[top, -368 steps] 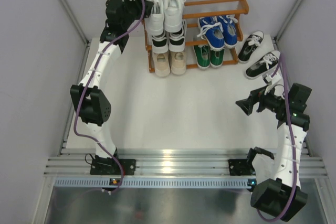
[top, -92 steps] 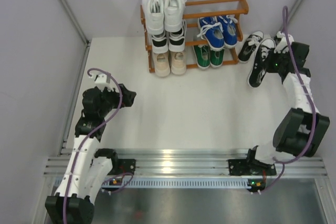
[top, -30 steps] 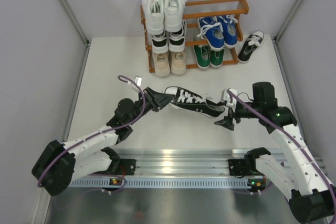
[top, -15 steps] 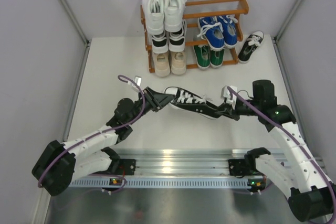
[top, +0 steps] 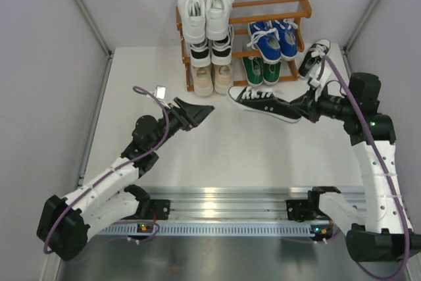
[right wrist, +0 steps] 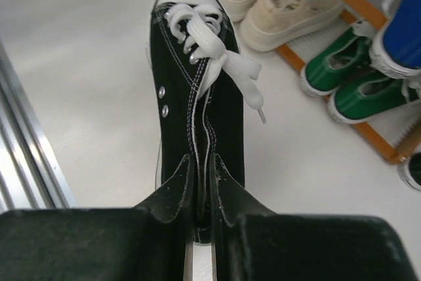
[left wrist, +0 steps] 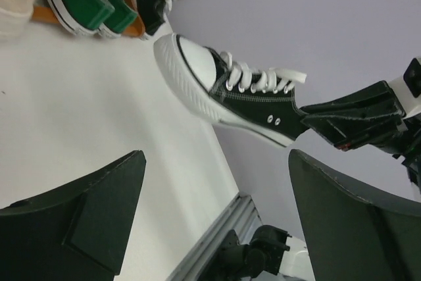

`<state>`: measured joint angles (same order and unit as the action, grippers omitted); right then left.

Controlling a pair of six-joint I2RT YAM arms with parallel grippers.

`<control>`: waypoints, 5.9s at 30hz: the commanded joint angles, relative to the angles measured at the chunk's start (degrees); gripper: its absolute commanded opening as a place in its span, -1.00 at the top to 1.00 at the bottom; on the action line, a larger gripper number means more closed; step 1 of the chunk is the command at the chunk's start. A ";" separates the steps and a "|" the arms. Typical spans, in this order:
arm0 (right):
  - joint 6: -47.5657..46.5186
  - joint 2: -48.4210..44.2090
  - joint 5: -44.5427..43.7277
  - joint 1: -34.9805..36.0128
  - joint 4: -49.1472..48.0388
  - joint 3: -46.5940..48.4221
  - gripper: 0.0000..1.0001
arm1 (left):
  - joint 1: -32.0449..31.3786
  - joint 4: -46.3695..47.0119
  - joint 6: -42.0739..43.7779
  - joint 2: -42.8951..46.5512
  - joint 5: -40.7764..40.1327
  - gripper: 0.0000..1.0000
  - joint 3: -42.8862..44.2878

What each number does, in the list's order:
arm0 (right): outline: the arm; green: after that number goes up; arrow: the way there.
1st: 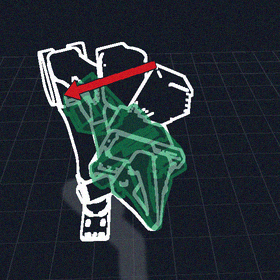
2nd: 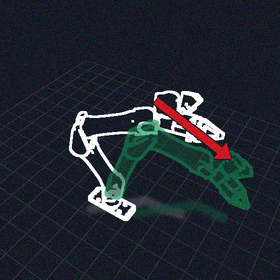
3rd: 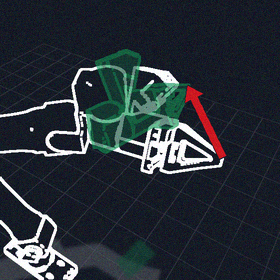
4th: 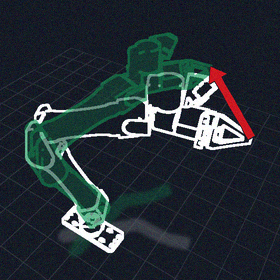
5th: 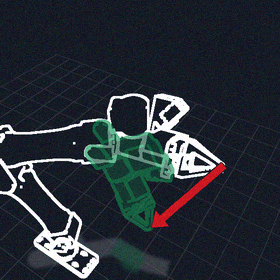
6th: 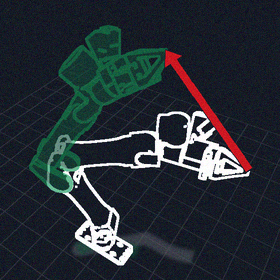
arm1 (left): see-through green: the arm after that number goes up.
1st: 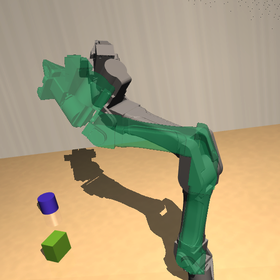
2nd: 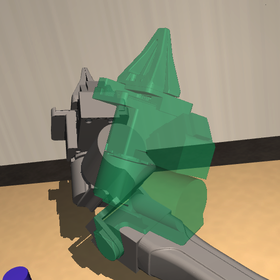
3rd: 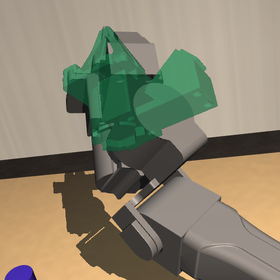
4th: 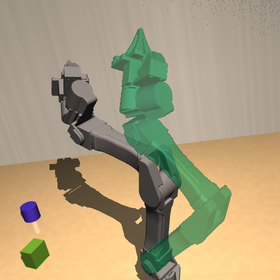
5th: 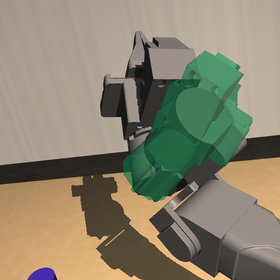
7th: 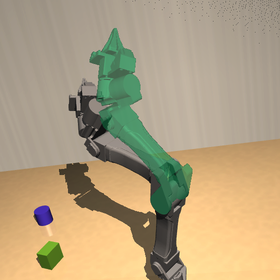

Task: Place and organize the shoes onto the shoe shelf
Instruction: Place the shoe at the shoe shelf, then pick up the shoe.

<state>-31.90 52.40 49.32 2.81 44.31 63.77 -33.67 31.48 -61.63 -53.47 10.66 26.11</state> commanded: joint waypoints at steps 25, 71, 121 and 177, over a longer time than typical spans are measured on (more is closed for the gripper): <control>15.29 9.57 -4.14 -6.41 -15.66 22.91 1.00 | 7.83 -16.38 14.00 12.34 6.83 -0.94 0.26; 25.39 34.69 -11.87 -6.94 -26.29 59.51 1.00 | 7.74 -4.33 9.07 4.34 13.16 -0.92 -5.28; 13.97 48.59 -25.76 3.34 -43.00 39.94 -0.31 | 7.74 -6.61 10.03 6.36 17.47 -0.91 -6.24; 50.20 72.51 -49.67 -14.23 -35.04 38.13 1.00 | 7.83 -16.64 18.30 13.66 8.94 -0.96 -7.38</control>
<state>22.61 133.16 -0.51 -10.20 13.72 107.28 -26.02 8.21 -40.97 -40.60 17.67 19.92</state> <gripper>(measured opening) 0.020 0.979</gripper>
